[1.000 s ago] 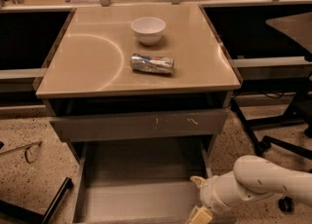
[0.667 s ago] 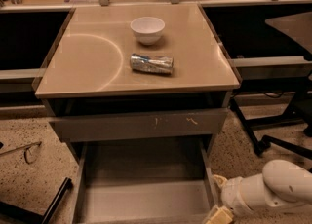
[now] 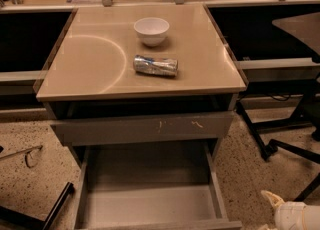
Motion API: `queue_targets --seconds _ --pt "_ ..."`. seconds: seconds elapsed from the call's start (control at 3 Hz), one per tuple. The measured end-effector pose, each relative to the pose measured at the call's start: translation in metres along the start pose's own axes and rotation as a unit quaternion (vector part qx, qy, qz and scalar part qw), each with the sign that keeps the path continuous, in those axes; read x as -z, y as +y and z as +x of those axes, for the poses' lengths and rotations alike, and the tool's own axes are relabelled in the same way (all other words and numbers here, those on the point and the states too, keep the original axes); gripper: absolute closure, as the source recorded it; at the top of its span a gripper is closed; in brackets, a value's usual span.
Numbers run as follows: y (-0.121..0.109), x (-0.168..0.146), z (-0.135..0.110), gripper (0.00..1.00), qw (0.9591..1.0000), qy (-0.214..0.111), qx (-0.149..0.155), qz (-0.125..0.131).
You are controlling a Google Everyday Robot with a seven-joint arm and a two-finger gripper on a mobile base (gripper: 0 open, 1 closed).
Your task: Open middle drawer
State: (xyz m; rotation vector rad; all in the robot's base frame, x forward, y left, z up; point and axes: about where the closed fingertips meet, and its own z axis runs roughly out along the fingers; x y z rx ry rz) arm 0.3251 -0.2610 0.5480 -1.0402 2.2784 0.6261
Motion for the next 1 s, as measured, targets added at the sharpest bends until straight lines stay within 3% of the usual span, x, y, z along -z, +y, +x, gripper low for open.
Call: queue_targets --seconds 0.33,0.67,1.0 --pt "0.020 0.044 -0.008 0.00 0.9990 -0.013 0.015 0.040" --pt "0.049 0.072 -0.029 0.00 0.9962 -0.015 0.057 0.064" --pt "0.050 0.074 -0.031 0.00 0.9958 -0.014 0.061 0.067"
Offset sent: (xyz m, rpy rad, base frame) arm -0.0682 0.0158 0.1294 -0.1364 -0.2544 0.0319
